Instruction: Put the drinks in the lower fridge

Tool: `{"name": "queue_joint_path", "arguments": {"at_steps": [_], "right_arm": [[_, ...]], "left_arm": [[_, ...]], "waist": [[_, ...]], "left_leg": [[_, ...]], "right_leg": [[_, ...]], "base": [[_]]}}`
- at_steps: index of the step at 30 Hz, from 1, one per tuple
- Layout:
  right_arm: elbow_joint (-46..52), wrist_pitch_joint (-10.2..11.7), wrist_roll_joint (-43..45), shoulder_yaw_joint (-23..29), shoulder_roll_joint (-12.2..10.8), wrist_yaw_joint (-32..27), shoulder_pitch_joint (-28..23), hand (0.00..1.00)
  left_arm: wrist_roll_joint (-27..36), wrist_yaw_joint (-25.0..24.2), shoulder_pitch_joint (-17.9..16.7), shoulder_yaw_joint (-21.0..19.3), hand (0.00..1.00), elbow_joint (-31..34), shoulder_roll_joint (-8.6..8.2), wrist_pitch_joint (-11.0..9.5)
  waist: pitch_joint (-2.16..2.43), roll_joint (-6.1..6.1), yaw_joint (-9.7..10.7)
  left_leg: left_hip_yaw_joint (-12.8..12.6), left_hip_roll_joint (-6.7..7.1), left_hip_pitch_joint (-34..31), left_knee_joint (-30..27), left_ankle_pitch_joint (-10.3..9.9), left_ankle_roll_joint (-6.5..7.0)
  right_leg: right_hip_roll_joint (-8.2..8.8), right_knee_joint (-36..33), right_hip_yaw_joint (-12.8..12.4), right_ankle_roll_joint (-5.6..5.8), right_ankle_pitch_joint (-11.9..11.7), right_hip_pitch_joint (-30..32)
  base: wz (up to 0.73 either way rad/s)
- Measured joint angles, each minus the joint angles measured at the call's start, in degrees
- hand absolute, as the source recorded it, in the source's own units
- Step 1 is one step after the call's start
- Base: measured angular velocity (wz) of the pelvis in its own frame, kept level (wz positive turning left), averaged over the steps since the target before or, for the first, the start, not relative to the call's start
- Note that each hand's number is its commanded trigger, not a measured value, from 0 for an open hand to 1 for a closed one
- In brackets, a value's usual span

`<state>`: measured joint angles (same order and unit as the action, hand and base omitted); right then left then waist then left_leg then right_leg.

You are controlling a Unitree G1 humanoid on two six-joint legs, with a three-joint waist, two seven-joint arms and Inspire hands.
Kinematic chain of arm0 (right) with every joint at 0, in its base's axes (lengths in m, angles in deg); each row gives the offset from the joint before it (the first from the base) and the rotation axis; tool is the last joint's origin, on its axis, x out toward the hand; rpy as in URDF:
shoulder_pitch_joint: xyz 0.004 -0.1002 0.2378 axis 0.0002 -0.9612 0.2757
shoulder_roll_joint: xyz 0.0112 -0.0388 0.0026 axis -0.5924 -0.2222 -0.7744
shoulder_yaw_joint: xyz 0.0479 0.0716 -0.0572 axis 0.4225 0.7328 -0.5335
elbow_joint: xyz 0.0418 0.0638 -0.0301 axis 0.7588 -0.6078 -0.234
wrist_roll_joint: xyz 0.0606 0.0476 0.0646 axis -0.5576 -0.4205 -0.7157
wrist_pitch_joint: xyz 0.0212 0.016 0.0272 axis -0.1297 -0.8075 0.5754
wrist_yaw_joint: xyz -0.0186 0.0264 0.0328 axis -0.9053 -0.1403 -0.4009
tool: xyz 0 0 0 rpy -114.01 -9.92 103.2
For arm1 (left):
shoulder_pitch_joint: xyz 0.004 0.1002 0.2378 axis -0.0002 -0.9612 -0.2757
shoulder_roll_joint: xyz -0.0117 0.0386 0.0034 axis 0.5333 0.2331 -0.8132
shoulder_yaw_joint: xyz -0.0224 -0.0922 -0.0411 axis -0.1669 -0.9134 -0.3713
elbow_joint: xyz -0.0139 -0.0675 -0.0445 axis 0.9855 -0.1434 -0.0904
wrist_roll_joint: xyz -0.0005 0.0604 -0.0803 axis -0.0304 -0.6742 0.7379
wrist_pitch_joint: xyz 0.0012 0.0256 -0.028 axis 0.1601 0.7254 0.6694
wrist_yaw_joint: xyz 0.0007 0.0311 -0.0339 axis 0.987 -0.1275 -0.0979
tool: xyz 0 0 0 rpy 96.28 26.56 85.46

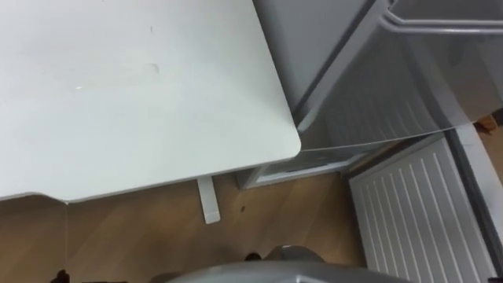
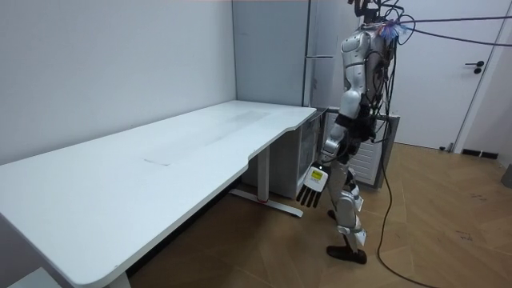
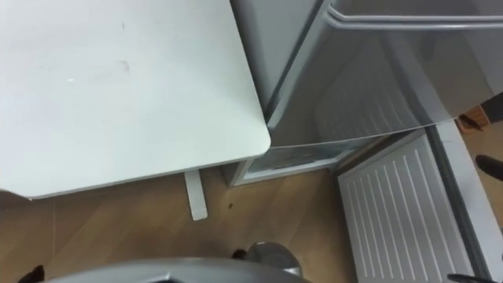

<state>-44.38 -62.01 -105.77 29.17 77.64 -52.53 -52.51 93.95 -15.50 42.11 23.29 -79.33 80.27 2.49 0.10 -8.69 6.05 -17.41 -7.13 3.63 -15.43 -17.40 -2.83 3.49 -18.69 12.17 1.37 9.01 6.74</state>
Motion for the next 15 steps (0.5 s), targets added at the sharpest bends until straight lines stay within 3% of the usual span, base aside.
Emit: {"name": "queue_joint_path", "arguments": {"at_steps": [4,9,15], "right_arm": [[-0.1,-0.1,1.7,0.0,0.8,-0.3,0.0,0.0],[-2.2,-0.1,4.5,0.1,4.7,-0.2,0.1,0.0],[-11.1,-2.0,2.7,0.1,6.7,0.8,4.3,0.0]], "left_arm": [[0.0,-0.3,0.0,0.0,0.0,0.0,0.64,0.0],[-0.5,-1.4,-0.9,-1.2,0.0,-0.5,1.32,0.5],[-0.9,-2.7,-1.3,-1.8,0.0,-0.6,2.18,2.8]], "waist": [[-0.18,0.61,0.7],[0.11,2.22,0.7],[0.26,4.23,0.9]], "left_leg": [[0.4,-0.13,-0.2,0.2,0.0,-0.1],[0.4,-0.11,-0.1,0.8,0.1,-0.26],[0.7,-0.17,-0.6,0.5,0.2,-0.34]], "right_leg": [[-0.11,0.0,-0.2,-0.06,0.0,0.0],[-0.18,0.2,0.1,-0.1,-0.1,-0.1],[-0.1,0.2,0.6,-0.11,-0.1,0.4]], "base": [[0.02],[0.0],[0.02]]}}
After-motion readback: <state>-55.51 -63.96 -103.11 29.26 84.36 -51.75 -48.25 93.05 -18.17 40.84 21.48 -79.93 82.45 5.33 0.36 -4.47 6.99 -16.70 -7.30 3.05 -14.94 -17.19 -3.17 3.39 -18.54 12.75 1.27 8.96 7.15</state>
